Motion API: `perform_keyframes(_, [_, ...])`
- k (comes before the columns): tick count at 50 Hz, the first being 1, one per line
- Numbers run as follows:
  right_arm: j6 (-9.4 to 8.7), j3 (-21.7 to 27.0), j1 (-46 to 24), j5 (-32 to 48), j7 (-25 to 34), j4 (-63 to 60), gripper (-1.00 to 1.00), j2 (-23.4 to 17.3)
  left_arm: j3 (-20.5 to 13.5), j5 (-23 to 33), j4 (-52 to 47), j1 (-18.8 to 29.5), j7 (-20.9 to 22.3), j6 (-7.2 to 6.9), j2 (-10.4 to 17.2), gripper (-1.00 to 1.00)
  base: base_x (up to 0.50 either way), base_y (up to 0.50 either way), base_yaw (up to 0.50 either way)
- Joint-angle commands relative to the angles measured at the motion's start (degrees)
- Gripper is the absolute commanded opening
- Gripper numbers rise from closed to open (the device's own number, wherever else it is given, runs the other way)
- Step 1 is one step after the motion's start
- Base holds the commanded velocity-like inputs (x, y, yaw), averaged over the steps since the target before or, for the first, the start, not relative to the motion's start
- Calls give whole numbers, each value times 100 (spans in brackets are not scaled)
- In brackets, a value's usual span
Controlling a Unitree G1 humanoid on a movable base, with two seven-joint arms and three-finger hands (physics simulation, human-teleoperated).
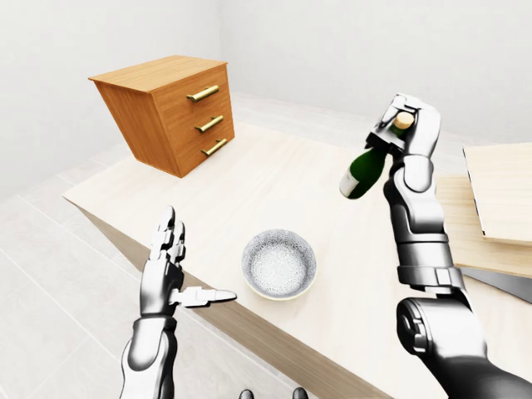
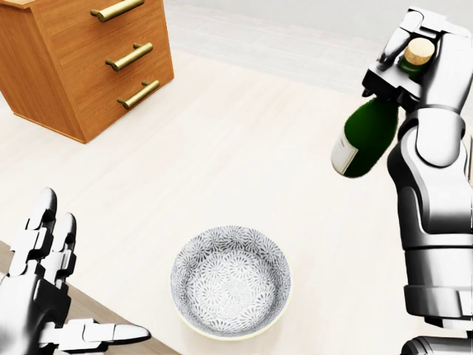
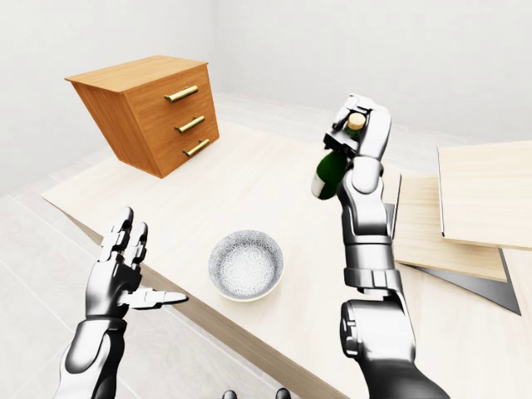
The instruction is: Put the wine bottle on the wine rack.
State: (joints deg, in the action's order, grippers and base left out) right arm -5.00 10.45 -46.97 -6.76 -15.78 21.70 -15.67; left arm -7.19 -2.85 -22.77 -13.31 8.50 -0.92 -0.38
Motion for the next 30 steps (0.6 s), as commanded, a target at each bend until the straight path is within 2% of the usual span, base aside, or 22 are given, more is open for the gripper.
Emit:
perform_keyframes(1, [0, 537, 208, -524, -129, -1445, -100, -420, 39, 7, 33, 15, -27, 5, 0, 100, 0, 0, 0])
perform_keyframes(18, [0, 1254, 257, -2046, -383, -2565, -100, -1317, 100, -5, -364, -25, -49, -285, 6, 100, 0, 0, 0])
perform_keyframes(21, [0, 1476, 222, -2413, -491, -2694, -100, -1499, 117, 3, -406, -33, -49, -307, 1, 100, 0, 0, 0])
perform_keyframes(30, [0, 2035, 271, -3535, -862, -2838, -100, -2085, 116, -5, -312, -11, -43, -249, 2, 100, 0, 0, 0])
